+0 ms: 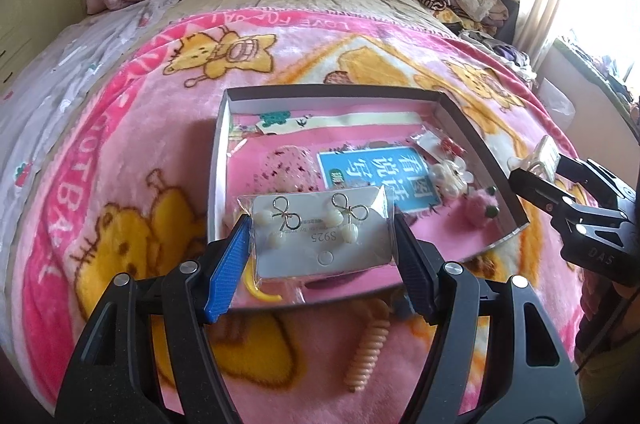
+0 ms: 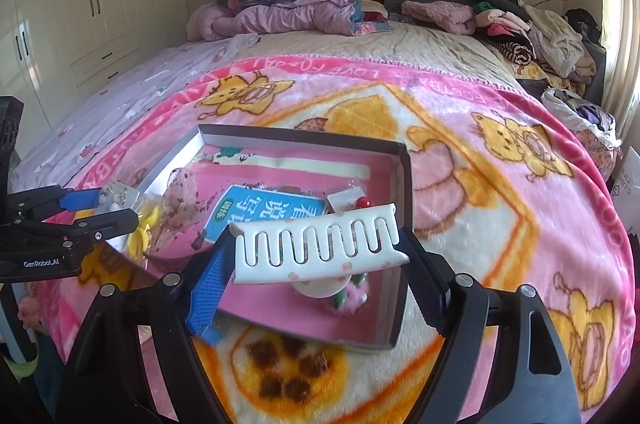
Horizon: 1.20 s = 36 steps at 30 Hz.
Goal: Organize jewelry
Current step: 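Carry the earring card over the box with the left gripper while the right carries the comb clip there, then lower and release the earring card with the left gripper while the right releases the comb clip inside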
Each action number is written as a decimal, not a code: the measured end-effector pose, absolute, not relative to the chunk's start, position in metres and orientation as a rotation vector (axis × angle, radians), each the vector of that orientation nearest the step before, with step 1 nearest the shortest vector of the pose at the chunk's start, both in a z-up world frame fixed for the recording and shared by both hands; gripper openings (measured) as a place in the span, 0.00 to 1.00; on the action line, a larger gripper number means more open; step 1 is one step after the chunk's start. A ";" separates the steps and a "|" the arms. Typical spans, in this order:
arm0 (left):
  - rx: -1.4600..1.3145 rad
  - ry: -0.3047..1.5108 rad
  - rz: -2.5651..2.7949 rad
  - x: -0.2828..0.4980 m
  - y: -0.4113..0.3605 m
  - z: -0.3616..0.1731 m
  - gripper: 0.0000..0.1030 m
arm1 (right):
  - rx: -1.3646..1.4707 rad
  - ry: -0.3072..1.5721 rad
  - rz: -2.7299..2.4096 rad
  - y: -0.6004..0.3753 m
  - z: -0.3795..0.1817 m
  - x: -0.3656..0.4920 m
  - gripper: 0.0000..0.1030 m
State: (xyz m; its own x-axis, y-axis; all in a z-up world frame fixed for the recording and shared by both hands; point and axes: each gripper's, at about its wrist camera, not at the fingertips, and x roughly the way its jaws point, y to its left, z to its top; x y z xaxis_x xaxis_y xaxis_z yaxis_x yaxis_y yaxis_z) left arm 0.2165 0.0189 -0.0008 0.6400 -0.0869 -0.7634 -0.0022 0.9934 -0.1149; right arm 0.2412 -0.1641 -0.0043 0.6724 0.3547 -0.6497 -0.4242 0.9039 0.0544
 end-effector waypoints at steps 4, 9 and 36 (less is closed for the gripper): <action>-0.115 0.877 -0.034 0.225 0.025 -0.003 0.58 | -0.110 0.711 0.442 -0.160 -0.006 0.249 0.74; -0.118 0.882 -0.019 0.232 0.031 -0.007 0.58 | -0.113 0.727 0.440 -0.155 -0.013 0.265 0.74; -0.120 0.925 -0.023 0.256 0.032 -0.031 0.59 | -0.074 0.832 0.378 -0.160 -0.056 0.295 0.81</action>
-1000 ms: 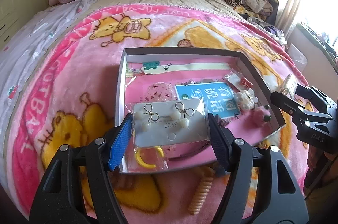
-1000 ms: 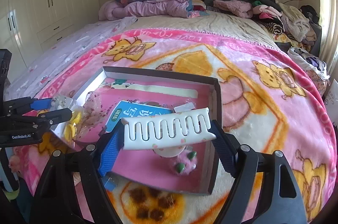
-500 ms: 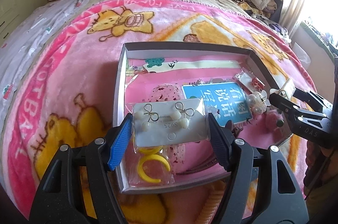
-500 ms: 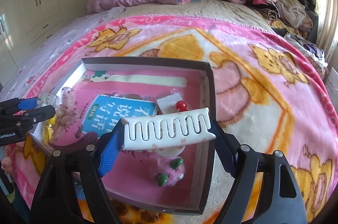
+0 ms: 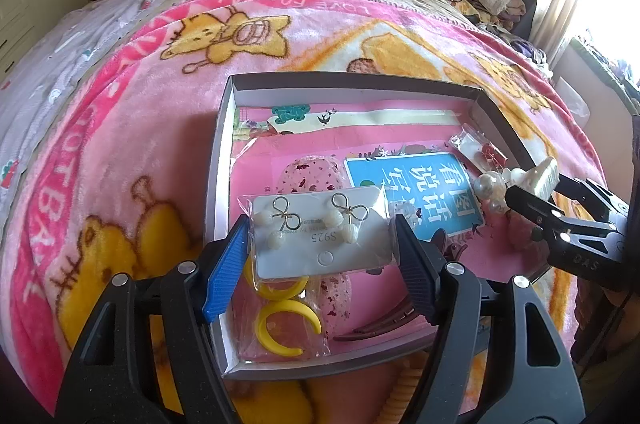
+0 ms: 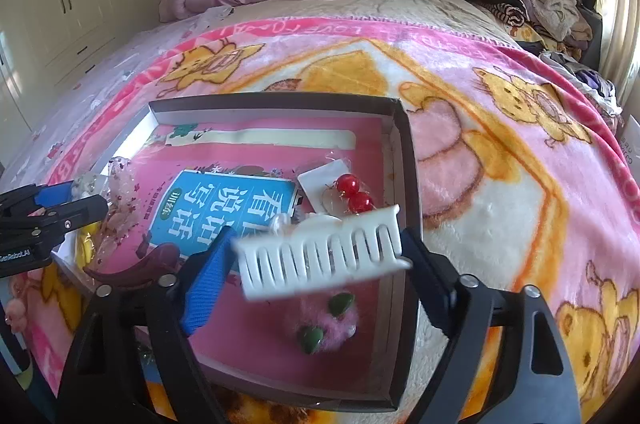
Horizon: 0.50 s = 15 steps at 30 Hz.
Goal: Organize jewelry
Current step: 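Lower and release the earring card with the left gripper while the right releases the comb clip inside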
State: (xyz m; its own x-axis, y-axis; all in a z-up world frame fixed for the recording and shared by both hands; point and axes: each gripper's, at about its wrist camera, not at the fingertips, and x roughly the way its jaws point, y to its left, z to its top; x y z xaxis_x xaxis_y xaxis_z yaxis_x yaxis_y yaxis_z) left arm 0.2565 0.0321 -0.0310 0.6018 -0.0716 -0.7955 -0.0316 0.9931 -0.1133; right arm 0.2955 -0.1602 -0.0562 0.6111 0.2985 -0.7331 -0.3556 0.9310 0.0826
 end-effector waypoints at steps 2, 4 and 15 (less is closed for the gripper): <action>-0.120 0.925 -0.023 0.256 0.032 -0.031 0.59 | -0.070 0.831 0.379 -0.161 -0.056 0.294 0.82; -0.119 0.924 -0.022 0.257 0.032 -0.031 0.59 | -0.070 0.827 0.379 -0.161 -0.054 0.291 0.83; -0.119 0.904 -0.023 0.253 0.029 -0.023 0.73 | -0.051 0.798 0.367 -0.175 -0.041 0.271 0.88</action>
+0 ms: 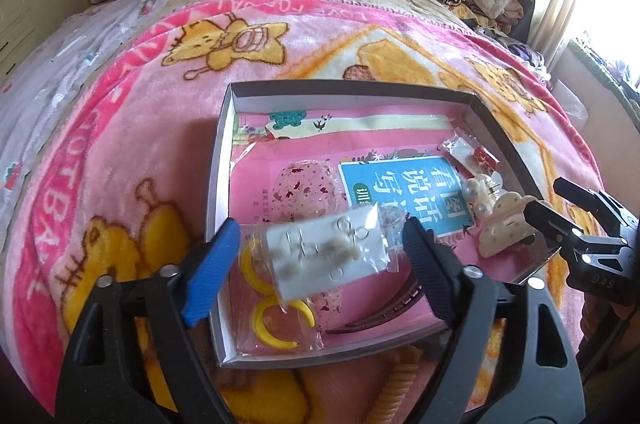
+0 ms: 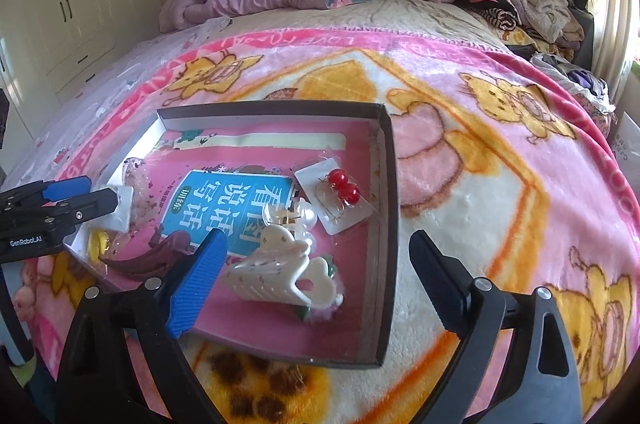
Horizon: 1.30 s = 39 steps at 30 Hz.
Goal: Organize jewelry
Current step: 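Lower and release the earring card with the left gripper while the right releases the comb clip inside, then withdraw both open grippers from the box back over the blanket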
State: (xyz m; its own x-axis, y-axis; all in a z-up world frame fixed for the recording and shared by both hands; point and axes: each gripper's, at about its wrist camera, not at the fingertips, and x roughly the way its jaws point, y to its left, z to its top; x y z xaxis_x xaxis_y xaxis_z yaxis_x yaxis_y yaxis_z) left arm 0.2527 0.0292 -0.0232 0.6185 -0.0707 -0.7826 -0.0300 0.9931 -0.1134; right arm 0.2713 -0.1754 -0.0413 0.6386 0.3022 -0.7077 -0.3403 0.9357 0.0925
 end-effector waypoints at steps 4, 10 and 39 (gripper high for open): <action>-0.114 0.888 -0.025 0.247 0.027 -0.015 0.79 | -0.048 0.782 0.361 -0.180 -0.035 0.264 0.90; -0.111 0.861 -0.016 0.236 0.027 -0.004 0.88 | -0.042 0.764 0.356 -0.184 -0.027 0.253 0.91; -0.088 0.770 -0.015 0.173 0.023 0.027 0.89 | -0.067 0.696 0.398 -0.176 0.005 0.195 0.91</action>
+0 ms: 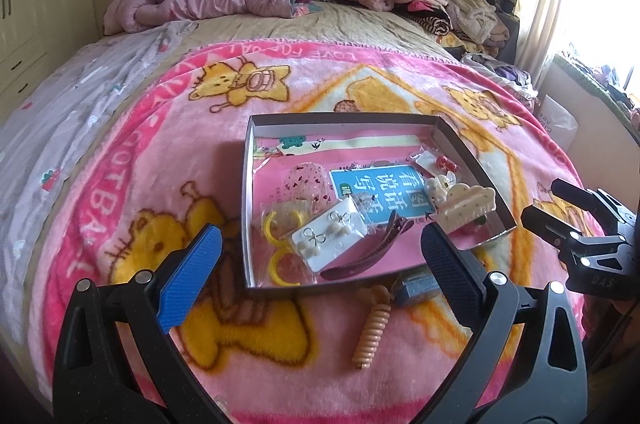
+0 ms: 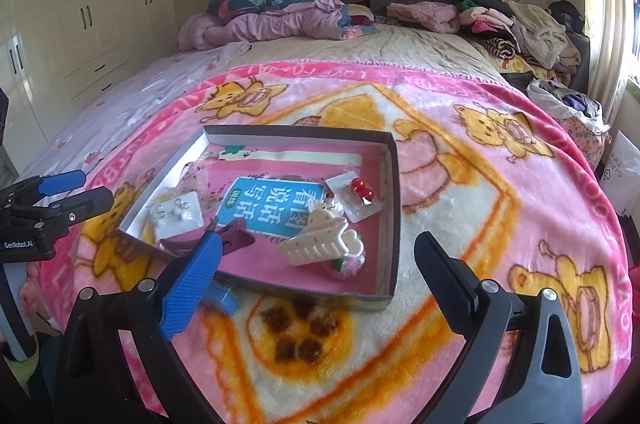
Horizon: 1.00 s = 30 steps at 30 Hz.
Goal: Organize jewelry
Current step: 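Withdraw both open grippers from the box back over the blanket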
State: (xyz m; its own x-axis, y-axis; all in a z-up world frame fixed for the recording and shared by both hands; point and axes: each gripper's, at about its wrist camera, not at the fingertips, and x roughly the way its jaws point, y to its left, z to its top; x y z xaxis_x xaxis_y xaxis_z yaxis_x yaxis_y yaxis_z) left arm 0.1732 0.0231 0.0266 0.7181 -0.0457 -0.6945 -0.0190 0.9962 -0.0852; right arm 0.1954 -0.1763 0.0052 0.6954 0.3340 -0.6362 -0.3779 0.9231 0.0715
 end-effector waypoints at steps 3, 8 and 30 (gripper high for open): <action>-0.087 0.770 -0.014 0.172 0.024 0.027 0.89 | -0.073 0.698 0.403 -0.174 0.005 0.189 0.91; -0.083 0.770 -0.008 0.159 0.026 0.025 0.89 | -0.081 0.702 0.412 -0.172 0.003 0.179 0.91; -0.065 0.806 0.008 0.122 0.027 0.005 0.89 | -0.096 0.715 0.456 -0.168 -0.007 0.152 0.91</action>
